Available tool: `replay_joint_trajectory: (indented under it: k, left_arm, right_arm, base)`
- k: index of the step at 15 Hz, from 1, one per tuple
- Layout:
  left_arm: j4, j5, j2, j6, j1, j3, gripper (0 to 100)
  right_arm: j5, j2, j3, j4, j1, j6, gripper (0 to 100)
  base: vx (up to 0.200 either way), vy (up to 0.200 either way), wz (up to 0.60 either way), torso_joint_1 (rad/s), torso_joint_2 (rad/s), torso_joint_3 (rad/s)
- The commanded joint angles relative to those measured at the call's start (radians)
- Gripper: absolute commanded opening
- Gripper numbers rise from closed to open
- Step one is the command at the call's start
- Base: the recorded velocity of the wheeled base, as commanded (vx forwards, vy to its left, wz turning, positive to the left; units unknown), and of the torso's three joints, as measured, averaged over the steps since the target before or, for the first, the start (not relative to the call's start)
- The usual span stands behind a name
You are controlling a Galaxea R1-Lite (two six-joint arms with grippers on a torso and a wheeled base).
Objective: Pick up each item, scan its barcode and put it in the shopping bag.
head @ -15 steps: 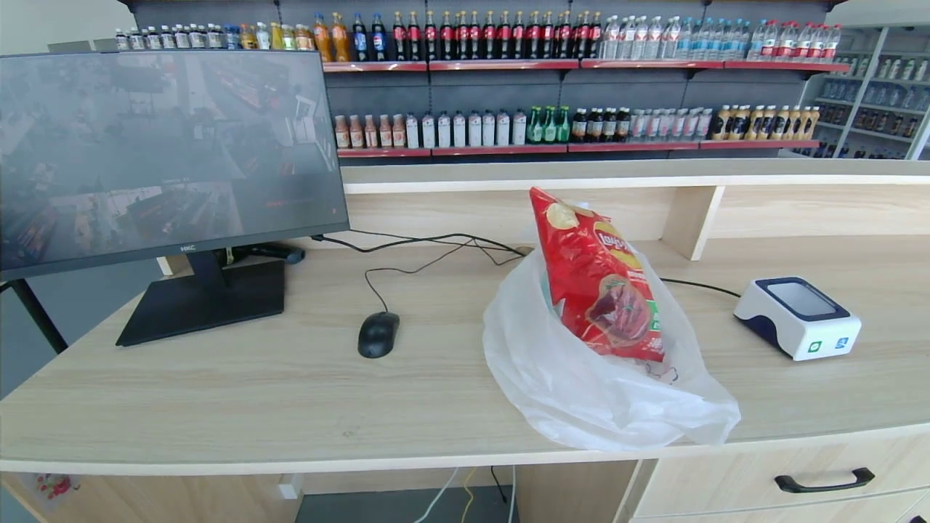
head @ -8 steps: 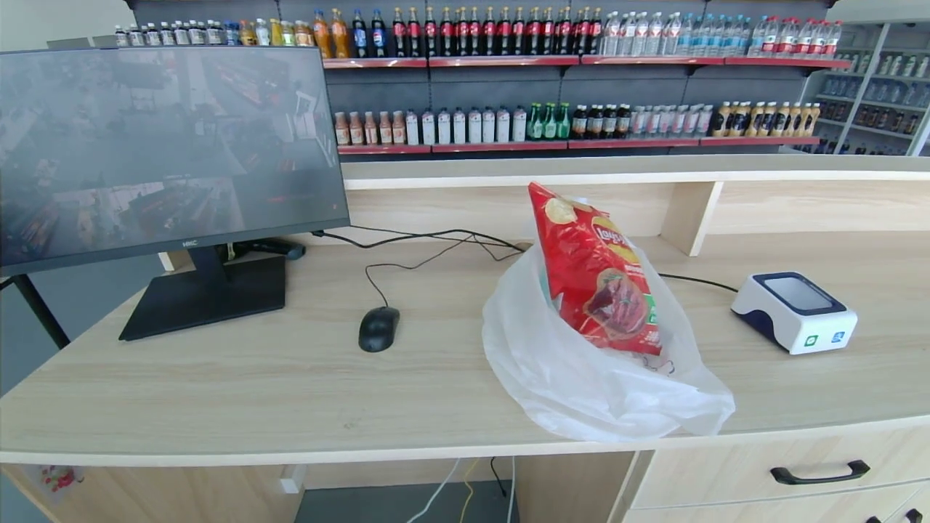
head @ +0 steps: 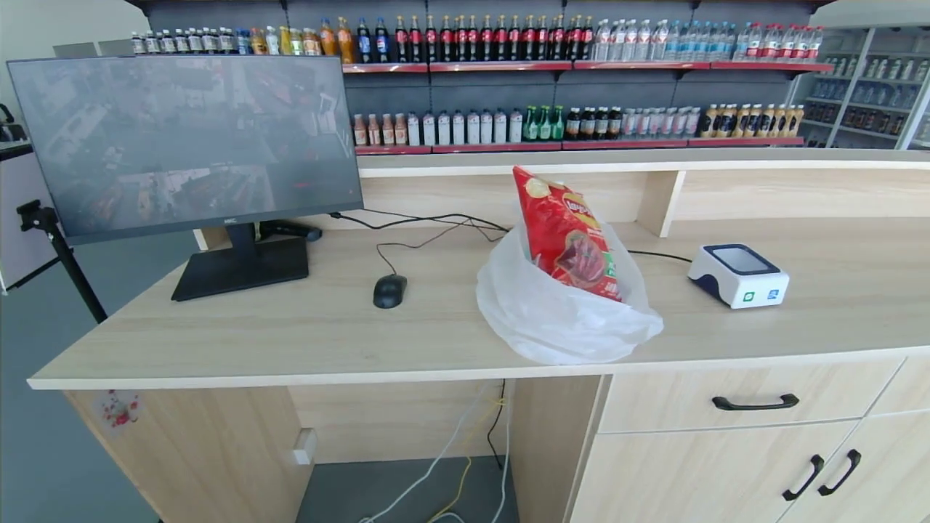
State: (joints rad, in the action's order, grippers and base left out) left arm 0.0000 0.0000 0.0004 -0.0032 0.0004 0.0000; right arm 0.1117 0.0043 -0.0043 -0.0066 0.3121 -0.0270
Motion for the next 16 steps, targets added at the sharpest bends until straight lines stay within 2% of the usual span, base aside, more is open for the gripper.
replay_joint_trajectory:
  k: [1, 2, 3, 4, 5, 7, 12, 16]
  left_arm:
    - [0.000, 0.000, 0.000, 0.000, 0.000, 0.000, 100]
    - [0.000, 0.000, 0.000, 0.000, 0.000, 0.000, 100]
    - [0.000, 0.000, 0.000, 0.000, 0.000, 0.000, 100]
    - [0.000, 0.000, 0.000, 0.000, 0.001, 0.000, 100]
    - [0.000, 0.000, 0.000, 0.002, 0.000, 0.000, 100]
    - [0.000, 0.000, 0.000, 0.002, 0.001, -0.002, 100]
    - [0.000, 0.000, 0.000, 0.000, 0.000, 0.000, 100]
    - [0.000, 0.000, 0.000, 0.000, 0.001, 0.000, 100]
  right_arm:
    - [0.002, 0.059, -0.002, 0.000, -0.034, -0.001, 100]
    - [0.002, 0.083, -0.002, 0.000, -0.056, -0.001, 100]
    - [0.002, 0.106, -0.002, 0.000, -0.142, -0.001, 100]
    - [-0.004, 0.122, 0.001, -0.001, -0.269, 0.004, 100]
    - [-0.014, 0.117, 0.001, -0.001, -0.331, 0.004, 100]
    - [-0.053, 0.045, 0.004, 0.002, -0.291, 0.024, 100]
    - [-0.110, -0.004, 0.003, 0.008, -0.311, 0.030, 100]
    - [-0.113, -0.004, 0.003, 0.007, -0.311, 0.053, 100]
  base:
    - [-0.200, 0.000, 0.00, 0.007, 0.00, 0.007]
    - [0.000, 0.000, 0.00, 0.000, 0.00, 0.000]
    - [0.000, 0.000, 0.00, 0.000, 0.00, 0.000]
    - [0.000, 0.000, 0.00, 0.000, 0.00, 0.000]
    - [0.000, -0.200, 0.00, 0.012, 0.00, 0.002]
    - [0.000, -0.200, 0.00, 0.010, 0.00, 0.002]
    - [0.000, -0.200, 0.00, 0.009, 0.00, 0.003]
    - [0.000, -0.200, 0.00, 0.007, 0.00, 0.005]
